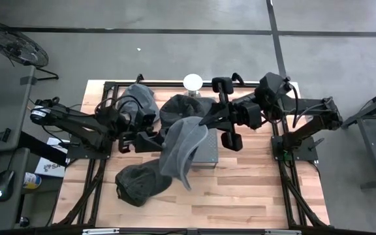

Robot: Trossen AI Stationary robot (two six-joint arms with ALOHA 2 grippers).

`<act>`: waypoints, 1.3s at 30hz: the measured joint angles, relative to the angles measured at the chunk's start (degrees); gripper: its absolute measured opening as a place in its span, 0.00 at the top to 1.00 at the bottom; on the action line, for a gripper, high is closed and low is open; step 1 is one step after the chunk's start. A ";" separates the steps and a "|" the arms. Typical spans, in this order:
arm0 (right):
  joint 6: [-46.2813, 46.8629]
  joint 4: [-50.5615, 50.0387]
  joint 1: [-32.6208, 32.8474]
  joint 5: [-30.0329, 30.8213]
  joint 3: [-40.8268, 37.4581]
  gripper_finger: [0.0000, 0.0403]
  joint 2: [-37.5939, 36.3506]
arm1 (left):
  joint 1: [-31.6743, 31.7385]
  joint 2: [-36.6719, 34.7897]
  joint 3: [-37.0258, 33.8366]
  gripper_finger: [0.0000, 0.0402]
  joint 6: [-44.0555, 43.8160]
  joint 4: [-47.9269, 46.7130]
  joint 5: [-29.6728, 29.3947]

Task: Pick & Place hat
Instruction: Put the bottom gray cap on the shelf

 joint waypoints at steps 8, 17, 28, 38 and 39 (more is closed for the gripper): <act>0.06 0.00 0.00 0.00 0.00 0.99 0.00 | 0.00 0.00 0.00 0.77 0.00 -0.13 0.02; 2.08 0.02 0.04 0.73 0.00 0.98 0.00 | 0.00 0.00 -0.02 0.95 3.20 0.04 0.35; 15.13 0.04 0.04 1.51 0.00 0.86 -0.01 | 0.02 -0.27 -0.02 0.95 5.40 0.62 0.10; 29.27 -0.08 -0.37 1.53 0.00 0.79 -0.45 | 0.04 -0.35 -0.02 0.95 6.47 1.33 -1.80; 29.99 -0.07 -0.37 1.55 0.00 0.77 -0.50 | 0.04 -0.35 -0.02 0.95 6.61 1.37 -2.34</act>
